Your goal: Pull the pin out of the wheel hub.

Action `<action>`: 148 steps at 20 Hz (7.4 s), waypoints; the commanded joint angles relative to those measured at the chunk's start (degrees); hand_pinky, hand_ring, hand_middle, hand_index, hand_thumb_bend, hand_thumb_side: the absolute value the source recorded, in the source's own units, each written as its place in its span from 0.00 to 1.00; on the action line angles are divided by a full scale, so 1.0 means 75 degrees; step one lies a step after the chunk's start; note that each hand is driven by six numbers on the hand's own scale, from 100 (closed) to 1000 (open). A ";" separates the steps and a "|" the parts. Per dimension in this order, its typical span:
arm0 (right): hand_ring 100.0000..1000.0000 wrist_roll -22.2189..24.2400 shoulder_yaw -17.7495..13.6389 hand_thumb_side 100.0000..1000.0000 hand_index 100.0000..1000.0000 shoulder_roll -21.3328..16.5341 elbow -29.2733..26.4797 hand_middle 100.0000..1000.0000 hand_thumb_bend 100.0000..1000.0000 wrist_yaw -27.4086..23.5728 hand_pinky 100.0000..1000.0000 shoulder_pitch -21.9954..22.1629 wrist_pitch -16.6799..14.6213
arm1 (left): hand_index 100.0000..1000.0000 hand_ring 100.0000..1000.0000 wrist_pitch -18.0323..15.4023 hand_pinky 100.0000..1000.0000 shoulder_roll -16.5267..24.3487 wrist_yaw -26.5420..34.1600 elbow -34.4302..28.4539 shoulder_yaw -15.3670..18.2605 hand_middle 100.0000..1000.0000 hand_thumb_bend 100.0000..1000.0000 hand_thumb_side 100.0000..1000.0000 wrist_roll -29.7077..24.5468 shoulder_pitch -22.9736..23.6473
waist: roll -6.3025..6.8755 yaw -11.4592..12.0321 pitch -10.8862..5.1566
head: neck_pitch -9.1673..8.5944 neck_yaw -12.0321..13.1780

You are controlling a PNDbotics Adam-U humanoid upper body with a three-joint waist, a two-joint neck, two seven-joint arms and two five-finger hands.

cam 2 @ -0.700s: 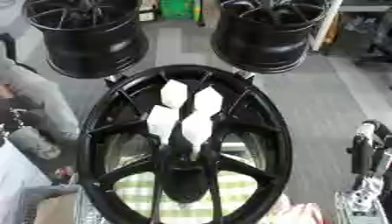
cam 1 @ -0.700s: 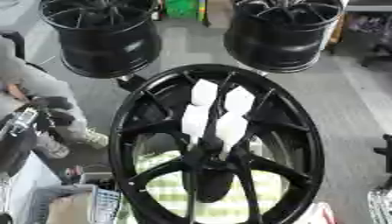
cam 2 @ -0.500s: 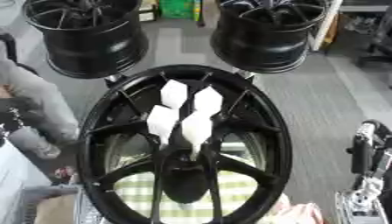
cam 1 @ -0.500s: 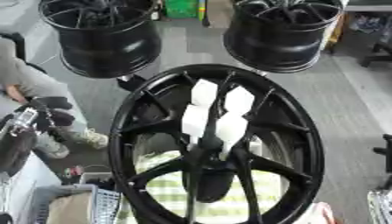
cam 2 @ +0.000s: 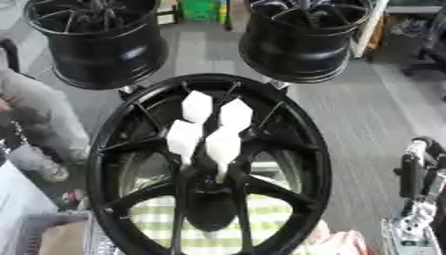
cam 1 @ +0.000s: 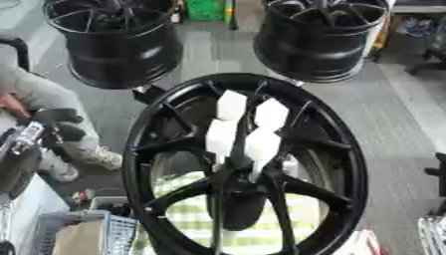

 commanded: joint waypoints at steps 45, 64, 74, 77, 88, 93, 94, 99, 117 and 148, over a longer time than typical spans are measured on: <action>0.65 0.0140 0.0086 0.76 0.79 -0.0432 -0.0070 0.74 0.00 0.0068 0.41 0.0082 -0.0007 | 0.85 0.65 -0.6901 0.70 0.3195 -0.2307 0.2885 -0.7766 0.74 0.48 0.54 -0.2585 -0.6892 | 0.0472 -0.0438 -0.0313 | -0.0020 -0.0070; 0.65 0.0142 0.0084 0.76 0.79 -0.0432 -0.0064 0.74 0.00 0.0055 0.41 0.0087 0.0000 | 0.81 0.58 -0.6901 0.62 0.3072 -0.2937 0.3204 -0.8084 0.70 0.39 0.41 -0.2585 -0.6662 | 0.0463 -0.0427 -0.0304 | -0.0020 -0.0048; 0.65 0.0143 0.0082 0.76 0.79 -0.0439 -0.0057 0.74 0.00 0.0051 0.41 0.0093 -0.0005 | 0.79 0.53 -0.6901 0.57 0.3049 -0.3188 0.3170 -0.8320 0.66 0.39 0.43 -0.2585 -0.6631 | 0.0469 -0.0418 -0.0307 | -0.0020 -0.0064; 0.65 0.0139 0.0079 0.76 0.79 -0.0442 -0.0056 0.74 0.00 0.0052 0.41 0.0096 -0.0003 | 0.79 0.54 -0.6901 0.57 0.3115 -0.3169 0.3090 -0.8256 0.66 0.40 0.42 -0.2585 -0.6643 | 0.0468 -0.0406 -0.0314 | -0.0020 -0.0065; 0.65 0.0141 0.0070 0.76 0.79 -0.0446 -0.0052 0.74 0.00 0.0052 0.41 0.0109 0.0002 | 0.77 0.37 -0.6901 0.40 0.3312 -0.2898 0.2666 -0.7944 0.58 0.40 0.38 -0.2585 -0.6749 | 0.0460 -0.0361 -0.0334 | -0.0020 -0.0074; 0.65 0.0144 0.0072 0.76 0.79 -0.0447 -0.0049 0.74 0.00 0.0054 0.41 0.0100 -0.0002 | 0.77 0.37 -0.6901 0.39 0.3324 -0.2842 0.2645 -0.7976 0.57 0.39 0.38 -0.2585 -0.6743 | 0.0468 -0.0375 -0.0334 | -0.0020 -0.0072; 0.65 0.0146 0.0073 0.76 0.79 -0.0447 -0.0048 0.74 0.00 0.0053 0.41 0.0100 -0.0002 | 0.77 0.37 -0.6901 0.39 0.3317 -0.2847 0.2659 -0.7997 0.57 0.38 0.38 -0.2585 -0.6741 | 0.0470 -0.0378 -0.0333 | -0.0020 -0.0071; 0.65 0.0156 0.0079 0.76 0.79 -0.0450 -0.0049 0.74 0.00 0.0054 0.41 0.0089 -0.0008 | 0.77 0.38 -0.6901 0.40 0.3246 -0.2959 0.2810 -0.8162 0.58 0.36 0.38 -0.2585 -0.6711 | 0.0477 -0.0394 -0.0331 | -0.0020 -0.0060; 0.65 0.0171 0.0087 0.77 0.79 -0.0436 -0.0039 0.74 0.00 0.0054 0.41 0.0071 -0.0020 | 0.76 0.32 -0.6901 0.34 0.2751 -0.3132 0.3271 -0.8341 0.57 0.23 0.31 -0.2585 -0.6619 | 0.0481 -0.0450 -0.0328 | -0.0020 -0.0030; 0.65 0.0149 0.0058 0.77 0.79 -0.0457 -0.0015 0.74 0.00 0.0054 0.41 0.0116 -0.0026 | 0.78 0.34 -0.6901 0.38 0.3474 -0.2587 0.2841 -0.7628 0.59 0.45 0.45 -0.2585 -0.6803 | 0.0522 -0.0390 -0.0383 | -0.0020 -0.0061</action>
